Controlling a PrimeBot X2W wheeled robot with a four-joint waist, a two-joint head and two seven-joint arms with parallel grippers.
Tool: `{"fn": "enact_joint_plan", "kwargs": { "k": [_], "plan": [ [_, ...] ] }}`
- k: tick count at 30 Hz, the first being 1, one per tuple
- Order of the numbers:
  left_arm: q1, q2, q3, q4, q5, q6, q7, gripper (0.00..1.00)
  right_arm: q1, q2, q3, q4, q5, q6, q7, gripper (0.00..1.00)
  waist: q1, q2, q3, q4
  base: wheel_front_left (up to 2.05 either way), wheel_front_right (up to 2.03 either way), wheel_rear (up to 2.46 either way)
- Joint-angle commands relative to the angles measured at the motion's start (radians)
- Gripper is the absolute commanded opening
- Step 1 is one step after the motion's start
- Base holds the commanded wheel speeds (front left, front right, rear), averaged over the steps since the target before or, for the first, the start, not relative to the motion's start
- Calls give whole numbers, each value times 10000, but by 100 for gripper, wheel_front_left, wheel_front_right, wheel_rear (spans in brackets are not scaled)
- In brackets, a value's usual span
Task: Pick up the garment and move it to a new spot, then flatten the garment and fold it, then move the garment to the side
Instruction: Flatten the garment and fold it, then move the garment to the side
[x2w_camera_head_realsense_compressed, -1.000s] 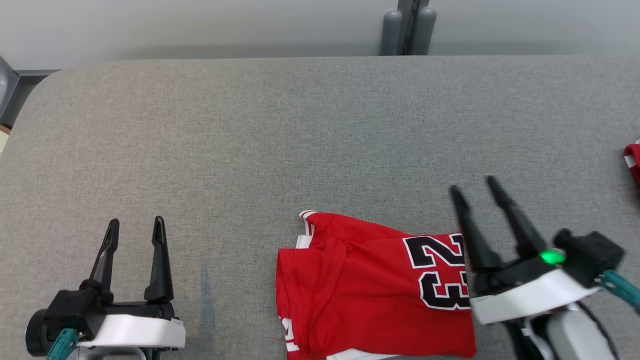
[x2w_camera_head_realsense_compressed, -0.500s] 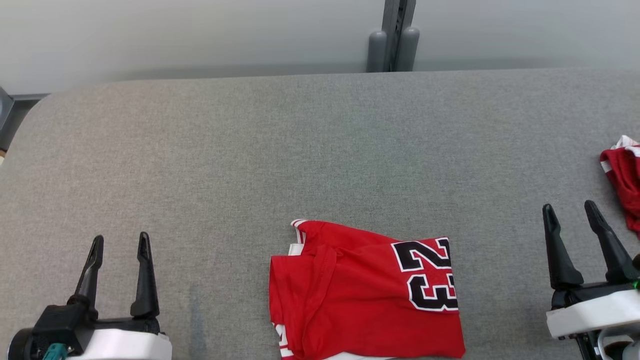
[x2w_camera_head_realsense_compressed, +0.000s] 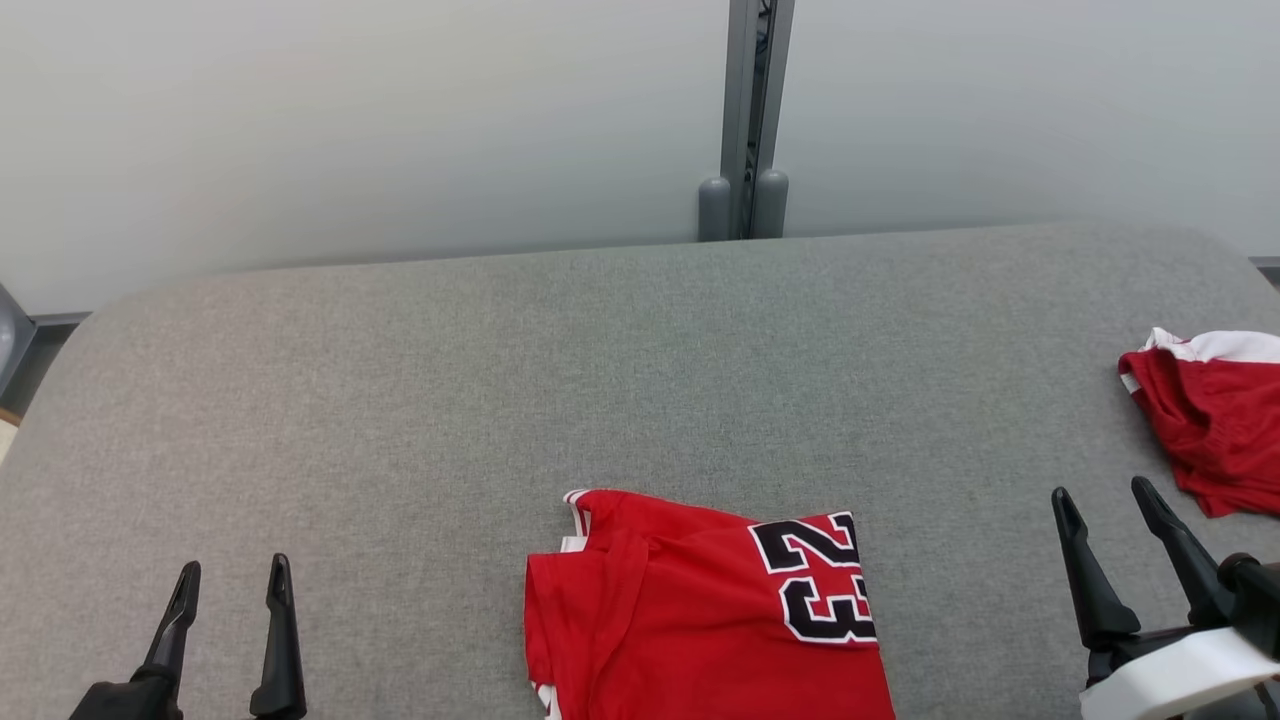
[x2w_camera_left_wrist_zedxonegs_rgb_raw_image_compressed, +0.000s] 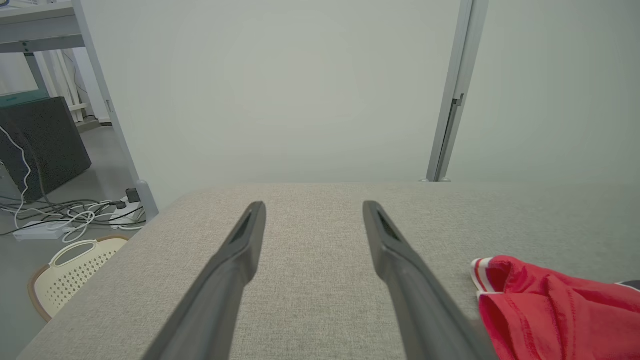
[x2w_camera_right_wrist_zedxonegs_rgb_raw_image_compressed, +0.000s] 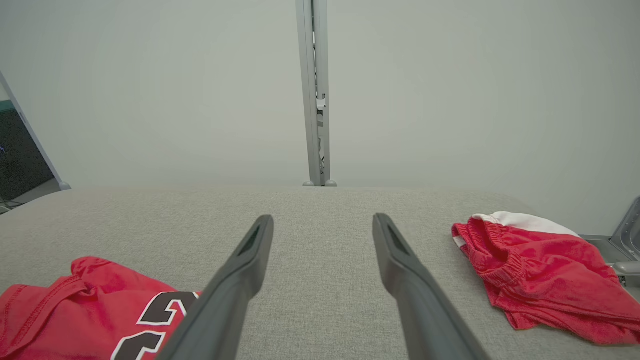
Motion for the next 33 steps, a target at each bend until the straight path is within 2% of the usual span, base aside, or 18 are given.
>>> {"fn": "enact_joint_plan", "kwargs": {
  "k": [1, 15, 33],
  "plan": [
    [148, 90, 34, -70, -59, 17, 45, 100, 141, -84, 13, -27, -6, 1, 51, 100, 0, 0, -164, -20, 0, 0, 0],
    [556, 407, -12, -205, -615, -510, 465, 100, 603, -111, 24, -255, -3, 1, 233, 100, 0, 0, -592, 34, 0, 0, 0],
    [302, 558, -162, -125, -773, -554, 718, 100, 618, 16, -48, -273, 28, 1, 208, 100, 0, 0, -521, 133, 0, 0, 0]
  ]
}}
